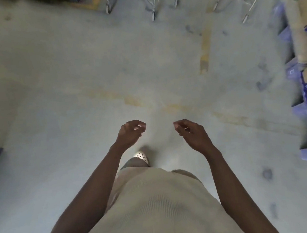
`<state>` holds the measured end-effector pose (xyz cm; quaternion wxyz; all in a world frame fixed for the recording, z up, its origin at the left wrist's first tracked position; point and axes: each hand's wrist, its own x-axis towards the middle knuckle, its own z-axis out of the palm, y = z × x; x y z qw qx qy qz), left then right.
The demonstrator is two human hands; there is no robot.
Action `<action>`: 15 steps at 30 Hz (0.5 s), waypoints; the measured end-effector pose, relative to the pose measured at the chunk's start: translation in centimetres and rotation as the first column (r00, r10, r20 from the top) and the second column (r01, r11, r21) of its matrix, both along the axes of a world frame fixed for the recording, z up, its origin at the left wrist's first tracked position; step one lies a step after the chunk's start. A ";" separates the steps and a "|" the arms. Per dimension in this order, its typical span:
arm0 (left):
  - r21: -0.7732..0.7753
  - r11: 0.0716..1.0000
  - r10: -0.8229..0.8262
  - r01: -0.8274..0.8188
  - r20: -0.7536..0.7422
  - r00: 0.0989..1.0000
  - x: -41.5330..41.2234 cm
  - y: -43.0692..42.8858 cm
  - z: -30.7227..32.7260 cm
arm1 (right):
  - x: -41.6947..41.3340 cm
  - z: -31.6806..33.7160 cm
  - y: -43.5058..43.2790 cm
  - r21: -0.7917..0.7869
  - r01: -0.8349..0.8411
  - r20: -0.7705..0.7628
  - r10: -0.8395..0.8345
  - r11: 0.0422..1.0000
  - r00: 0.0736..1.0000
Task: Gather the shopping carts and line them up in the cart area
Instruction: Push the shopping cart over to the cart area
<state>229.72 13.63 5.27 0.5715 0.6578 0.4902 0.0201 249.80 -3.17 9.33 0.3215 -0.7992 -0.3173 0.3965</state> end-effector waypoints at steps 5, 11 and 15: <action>0.061 0.990 -0.131 0.129 0.031 0.991 9.9 13.4 4.7 | 6.2 2.6 9.7 0.042 0.178 -0.063 -0.175 0.983 0.983; 0.037 0.990 -0.139 0.137 0.050 0.989 19.3 24.9 2.1 | 15.5 0.4 20.5 0.007 0.345 -0.169 -0.339 0.939 0.926; -0.035 0.987 -0.154 0.154 0.019 0.988 25.8 32.3 0.8 | 24.9 -0.5 30.9 0.050 0.414 -0.207 -0.396 0.909 0.895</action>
